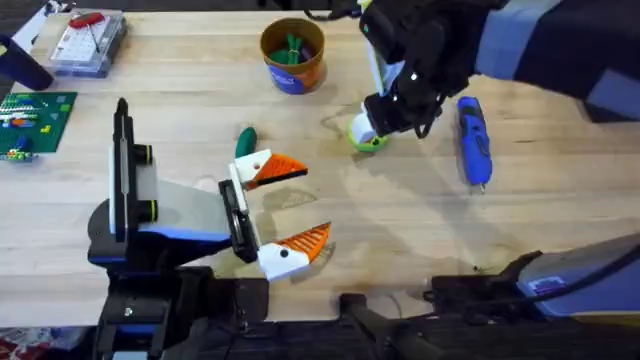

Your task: Pick up the gripper from the table and insert it into the empty holder that is missing its gripper. Then pick up a screw, insert it into the mounting hole, and use the screwdriver to tighten it. Finally, clean up the table by picking up the vegetable and placing it into the bucket.

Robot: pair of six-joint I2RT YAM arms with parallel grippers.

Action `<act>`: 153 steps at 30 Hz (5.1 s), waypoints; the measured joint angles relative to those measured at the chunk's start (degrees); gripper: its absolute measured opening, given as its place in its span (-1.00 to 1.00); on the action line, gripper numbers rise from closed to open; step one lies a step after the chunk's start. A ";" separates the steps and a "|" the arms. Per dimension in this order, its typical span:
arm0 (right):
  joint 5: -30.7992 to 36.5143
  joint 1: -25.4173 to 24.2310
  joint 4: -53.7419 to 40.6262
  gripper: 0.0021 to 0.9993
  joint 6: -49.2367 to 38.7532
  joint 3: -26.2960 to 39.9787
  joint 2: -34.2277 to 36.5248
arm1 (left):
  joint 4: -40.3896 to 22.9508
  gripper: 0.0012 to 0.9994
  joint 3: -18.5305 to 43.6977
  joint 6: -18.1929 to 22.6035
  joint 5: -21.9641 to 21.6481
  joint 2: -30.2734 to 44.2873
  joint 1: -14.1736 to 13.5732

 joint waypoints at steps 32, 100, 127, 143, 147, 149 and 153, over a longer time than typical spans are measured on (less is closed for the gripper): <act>-2.72 -0.61 5.90 0.27 1.55 -1.68 5.70 | 0.01 0.97 0.00 0.00 0.00 0.00 -0.02; -2.66 -0.61 6.42 -1.00 2.36 -1.68 7.24 | 0.01 0.97 0.00 0.00 0.00 0.00 -0.02; -2.70 3.44 -22.93 -1.00 0.04 29.01 -1.59 | -0.01 0.97 0.00 0.00 0.00 0.00 0.00; -5.93 15.19 -27.18 -1.00 -5.54 42.29 -1.44 | -0.01 0.97 0.00 0.00 0.00 0.00 0.00; -6.62 18.25 -25.71 -1.00 -8.00 42.64 -0.82 | 0.01 0.97 0.00 -0.02 0.00 0.00 0.00; -6.87 19.77 -25.14 -1.00 -9.07 42.69 -0.03 | 0.01 0.97 0.00 0.00 0.00 0.00 -0.02; -7.21 22.30 -24.75 -1.00 -11.04 42.72 1.96 | 0.01 0.97 0.00 0.00 0.00 0.00 -0.02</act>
